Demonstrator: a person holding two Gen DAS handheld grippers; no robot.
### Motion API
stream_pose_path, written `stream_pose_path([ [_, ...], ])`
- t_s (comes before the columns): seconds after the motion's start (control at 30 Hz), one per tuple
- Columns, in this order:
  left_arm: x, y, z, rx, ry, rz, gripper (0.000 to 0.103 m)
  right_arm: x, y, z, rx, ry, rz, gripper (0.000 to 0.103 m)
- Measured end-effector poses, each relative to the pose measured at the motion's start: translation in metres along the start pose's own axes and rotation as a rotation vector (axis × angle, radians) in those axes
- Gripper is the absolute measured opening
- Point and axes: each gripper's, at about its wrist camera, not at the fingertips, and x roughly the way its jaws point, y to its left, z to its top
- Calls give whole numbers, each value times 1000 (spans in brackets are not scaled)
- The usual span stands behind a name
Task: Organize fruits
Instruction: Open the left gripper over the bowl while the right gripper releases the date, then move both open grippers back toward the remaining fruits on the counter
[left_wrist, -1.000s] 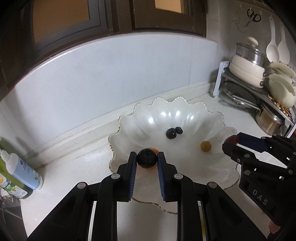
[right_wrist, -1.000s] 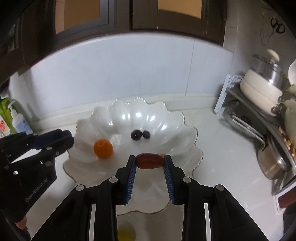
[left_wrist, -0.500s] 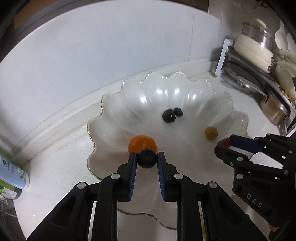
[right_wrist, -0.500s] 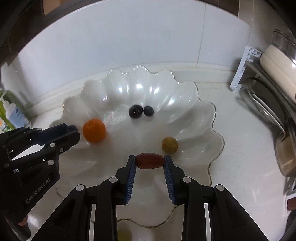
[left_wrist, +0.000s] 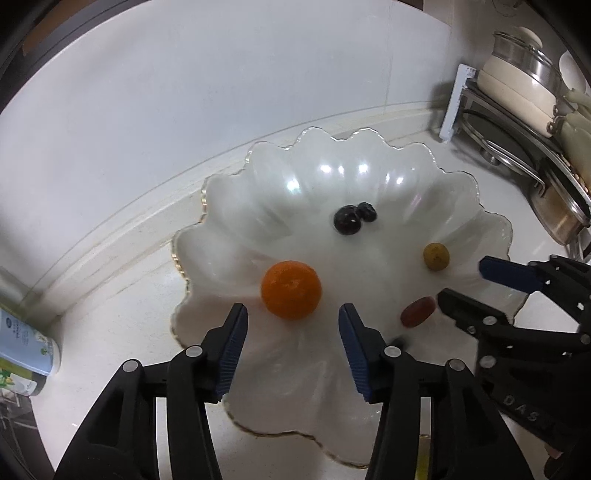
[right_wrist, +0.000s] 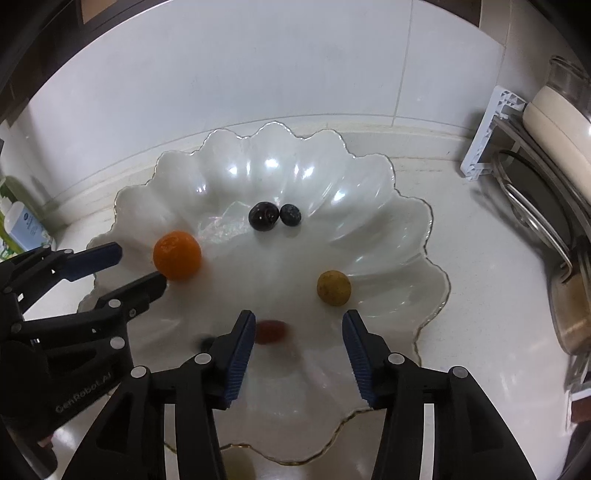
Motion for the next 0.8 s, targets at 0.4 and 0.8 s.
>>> stream_pose_path([
  [0.4, -55, 7, -8, -20, -106, -3, 54, -55, 0, -7, 4, -122, -40, 50],
  [0.8, -116, 4, -25, -11, -221, 11, 60, -121, 3, -25, 23, -243, -40, 50],
])
